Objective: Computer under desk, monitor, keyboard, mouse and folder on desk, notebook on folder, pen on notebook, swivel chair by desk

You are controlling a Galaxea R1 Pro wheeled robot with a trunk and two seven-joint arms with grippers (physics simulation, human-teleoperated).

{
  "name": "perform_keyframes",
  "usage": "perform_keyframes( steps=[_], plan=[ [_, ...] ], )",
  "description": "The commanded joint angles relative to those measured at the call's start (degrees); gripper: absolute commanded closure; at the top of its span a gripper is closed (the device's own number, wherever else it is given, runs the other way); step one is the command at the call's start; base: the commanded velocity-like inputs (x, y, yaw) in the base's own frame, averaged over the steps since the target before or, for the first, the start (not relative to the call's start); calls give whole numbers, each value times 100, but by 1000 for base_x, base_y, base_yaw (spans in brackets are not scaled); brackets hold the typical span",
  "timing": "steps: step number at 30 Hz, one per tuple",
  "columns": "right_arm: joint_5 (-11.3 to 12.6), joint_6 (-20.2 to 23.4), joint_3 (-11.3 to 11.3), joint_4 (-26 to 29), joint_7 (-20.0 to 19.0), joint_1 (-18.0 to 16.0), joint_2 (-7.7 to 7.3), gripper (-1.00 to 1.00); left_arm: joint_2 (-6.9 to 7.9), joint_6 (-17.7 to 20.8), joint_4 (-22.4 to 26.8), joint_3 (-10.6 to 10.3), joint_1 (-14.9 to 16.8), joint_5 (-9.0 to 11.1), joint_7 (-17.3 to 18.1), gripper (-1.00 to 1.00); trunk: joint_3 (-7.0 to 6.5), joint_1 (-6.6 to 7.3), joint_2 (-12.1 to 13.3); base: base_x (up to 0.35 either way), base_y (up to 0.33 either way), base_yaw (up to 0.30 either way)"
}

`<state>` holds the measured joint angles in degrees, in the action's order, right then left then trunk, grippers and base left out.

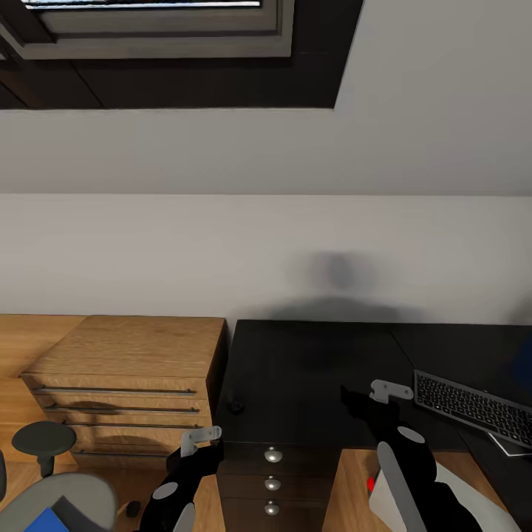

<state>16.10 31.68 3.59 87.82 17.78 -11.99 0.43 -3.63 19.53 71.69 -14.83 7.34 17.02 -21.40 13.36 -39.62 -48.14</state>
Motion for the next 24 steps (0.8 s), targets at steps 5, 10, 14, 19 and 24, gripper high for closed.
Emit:
perform_keyframes(
  steps=[5, 10, 14, 19, 24],
  plan=[
    [60, 14, 10, 5, 63, -6, 2, -100, 2, 13, 8, -16, 4, 52, -56, -100, 9, -1, -6, 0, -26, -2],
    [60, 14, 3, 4, 63, -5, 9, -100, 2, 7, 11, -92, 4, 39, -79, -100, 9, -1, -6, 0, -238, 0],
    [60, 14, 9, 0, 59, -5, 10, -100, 2, 7, 6, -98, 4, 44, -83, -100, 9, -1, -6, 0, -317, 0],
    [60, 14, 10, -1, 59, -5, 10, -100, 2, 7, 4, -98, 4, 47, -84, -100, 9, -1, -6, 0, -246, 0],
    [60, 14, 10, -4, 59, -5, 10, -100, 2, 7, 3, -99, 4, 53, -80, -100, 9, -1, -6, 0, -78, 0]
  ],
)
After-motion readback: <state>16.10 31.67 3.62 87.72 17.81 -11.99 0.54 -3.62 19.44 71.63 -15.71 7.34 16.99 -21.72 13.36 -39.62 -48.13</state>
